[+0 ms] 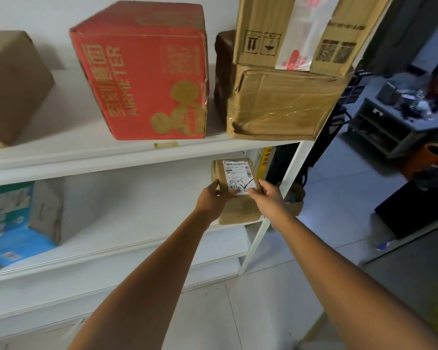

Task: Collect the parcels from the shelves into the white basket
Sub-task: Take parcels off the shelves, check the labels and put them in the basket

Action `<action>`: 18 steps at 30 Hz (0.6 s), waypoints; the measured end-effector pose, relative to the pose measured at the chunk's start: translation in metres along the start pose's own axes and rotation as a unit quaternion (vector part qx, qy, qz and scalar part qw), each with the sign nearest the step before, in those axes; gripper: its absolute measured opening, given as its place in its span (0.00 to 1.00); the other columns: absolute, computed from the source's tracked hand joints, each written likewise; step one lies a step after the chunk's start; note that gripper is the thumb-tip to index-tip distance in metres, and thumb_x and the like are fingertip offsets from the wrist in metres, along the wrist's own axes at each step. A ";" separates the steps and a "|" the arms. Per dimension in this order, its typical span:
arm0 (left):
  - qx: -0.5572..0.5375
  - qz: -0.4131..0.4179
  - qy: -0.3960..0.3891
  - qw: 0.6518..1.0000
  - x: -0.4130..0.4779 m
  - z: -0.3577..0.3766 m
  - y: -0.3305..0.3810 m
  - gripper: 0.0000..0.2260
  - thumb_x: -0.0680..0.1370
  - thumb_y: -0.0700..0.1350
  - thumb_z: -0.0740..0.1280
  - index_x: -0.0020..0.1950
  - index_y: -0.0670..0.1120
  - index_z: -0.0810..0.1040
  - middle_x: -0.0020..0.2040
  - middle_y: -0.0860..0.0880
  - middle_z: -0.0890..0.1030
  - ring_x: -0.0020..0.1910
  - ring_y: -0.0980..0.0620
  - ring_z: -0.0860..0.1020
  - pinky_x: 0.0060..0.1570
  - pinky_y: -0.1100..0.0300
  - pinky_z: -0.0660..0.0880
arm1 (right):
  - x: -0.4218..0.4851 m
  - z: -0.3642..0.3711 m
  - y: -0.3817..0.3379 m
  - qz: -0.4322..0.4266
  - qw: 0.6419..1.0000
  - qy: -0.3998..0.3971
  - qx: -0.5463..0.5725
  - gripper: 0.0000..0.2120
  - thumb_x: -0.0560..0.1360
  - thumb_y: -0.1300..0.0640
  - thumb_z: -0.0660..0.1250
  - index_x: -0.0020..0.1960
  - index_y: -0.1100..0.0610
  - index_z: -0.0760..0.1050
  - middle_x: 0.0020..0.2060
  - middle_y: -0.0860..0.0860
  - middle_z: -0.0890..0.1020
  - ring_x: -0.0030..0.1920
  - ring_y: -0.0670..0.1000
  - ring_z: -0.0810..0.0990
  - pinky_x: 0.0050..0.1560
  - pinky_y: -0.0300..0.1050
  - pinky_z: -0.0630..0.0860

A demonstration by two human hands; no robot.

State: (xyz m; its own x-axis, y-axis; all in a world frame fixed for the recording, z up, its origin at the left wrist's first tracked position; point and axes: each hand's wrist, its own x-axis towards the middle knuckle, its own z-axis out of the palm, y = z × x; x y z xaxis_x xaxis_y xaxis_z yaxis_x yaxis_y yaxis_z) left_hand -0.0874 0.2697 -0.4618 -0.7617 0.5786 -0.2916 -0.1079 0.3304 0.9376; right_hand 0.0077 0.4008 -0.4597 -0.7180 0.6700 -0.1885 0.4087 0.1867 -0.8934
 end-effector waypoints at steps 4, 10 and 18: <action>0.037 -0.007 -0.011 0.999 0.006 0.002 0.006 0.27 0.77 0.51 0.68 0.73 0.47 0.66 0.65 0.45 0.77 0.58 0.45 0.78 0.57 0.52 0.77 | 0.008 -0.010 0.001 0.017 0.998 -0.025 -0.053 0.17 0.78 0.49 0.64 0.66 0.49 0.73 0.61 0.51 0.77 0.52 0.48 0.77 0.44 0.37 0.70; 0.244 0.009 0.043 0.969 -0.006 -0.023 0.019 0.25 0.77 0.56 0.66 0.72 0.50 0.69 0.66 0.44 0.75 0.60 0.45 0.76 0.50 0.60 0.73 | 0.002 -0.035 -0.021 -0.066 0.971 -0.033 -0.227 0.24 0.78 0.47 0.64 0.72 0.52 0.67 0.64 0.51 0.77 0.63 0.55 0.76 0.51 0.41 0.69; 0.344 0.007 0.109 0.933 -0.087 -0.121 0.016 0.20 0.78 0.54 0.65 0.69 0.53 0.72 0.62 0.47 0.78 0.60 0.48 0.76 0.55 0.58 0.72 | -0.029 -0.008 -0.085 -0.142 0.935 -0.093 -0.312 0.22 0.79 0.48 0.63 0.70 0.53 0.69 0.65 0.55 0.77 0.64 0.57 0.75 0.61 0.49 0.73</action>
State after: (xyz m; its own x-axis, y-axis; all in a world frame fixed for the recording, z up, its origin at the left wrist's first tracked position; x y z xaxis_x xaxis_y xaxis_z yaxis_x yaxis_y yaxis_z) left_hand -0.1006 0.1342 -0.3984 -0.8799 0.4455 -0.1651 0.2808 0.7680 0.5757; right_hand -0.0019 0.3711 -0.3753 -0.9098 0.4030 -0.0995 0.3933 0.7604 -0.5168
